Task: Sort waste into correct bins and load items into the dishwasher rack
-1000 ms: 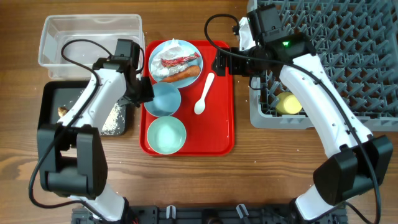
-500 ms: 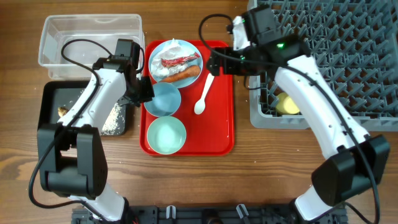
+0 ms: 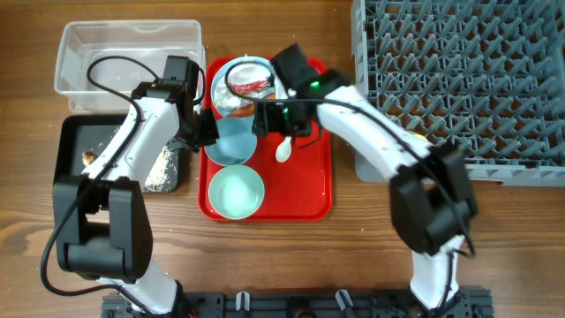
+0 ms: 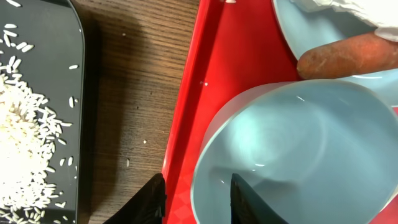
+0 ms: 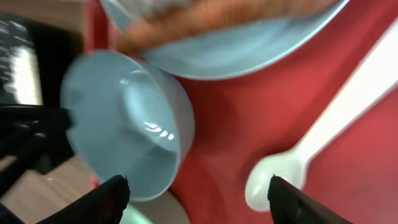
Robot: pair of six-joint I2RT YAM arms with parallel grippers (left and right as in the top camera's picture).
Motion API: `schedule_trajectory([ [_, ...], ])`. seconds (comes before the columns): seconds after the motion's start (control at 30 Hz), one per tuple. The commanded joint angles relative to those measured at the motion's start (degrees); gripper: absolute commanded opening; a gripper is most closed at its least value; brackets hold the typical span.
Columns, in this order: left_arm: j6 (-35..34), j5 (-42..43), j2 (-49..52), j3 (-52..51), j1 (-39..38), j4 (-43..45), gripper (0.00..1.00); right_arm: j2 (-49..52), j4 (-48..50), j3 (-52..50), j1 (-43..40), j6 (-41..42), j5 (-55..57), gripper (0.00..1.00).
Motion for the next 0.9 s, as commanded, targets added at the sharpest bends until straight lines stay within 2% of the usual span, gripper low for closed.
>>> schedule_trajectory([
  [0.0, -0.1, -0.8, 0.4, -0.3, -0.1, -0.2, 0.34, 3.1, 2.0, 0.1, 1.7, 3.4, -1.6, 0.69],
  [0.27, -0.2, -0.7, 0.4, -0.3, -0.1, -0.2, 0.34, 7.1, 5.8, 0.1, 3.6, 7.1, -1.2, 0.41],
  [0.37, -0.1, -0.7, -0.3, 0.9, 0.0, -1.0, 0.32, 7.1, 6.0, 0.1, 3.6, 7.2, -1.2, 0.20],
  [0.47, -0.1, -0.8, -3.0, 5.8, 0.0, -4.4, 0.33, 7.1, 6.0, 0.1, 3.5, 7.5, -1.2, 0.04],
  [0.63, -0.1, -0.8, -9.0, 8.1, 0.0, -6.1, 0.37, 6.5, 6.3, 0.2, 3.3, 7.1, -1.2, 0.04],
  [0.73, -0.1, -0.9, -12.2, 8.1, 0.0, -5.7, 0.39, 2.3, 9.0, 0.6, 0.9, 6.8, -1.2, 0.04],
  [0.87, -0.1, -1.0, -12.8, 8.1, 0.0, -4.1, 0.51, -7.3, 8.9, 0.8, -4.7, 3.5, 0.5, 0.04],
])
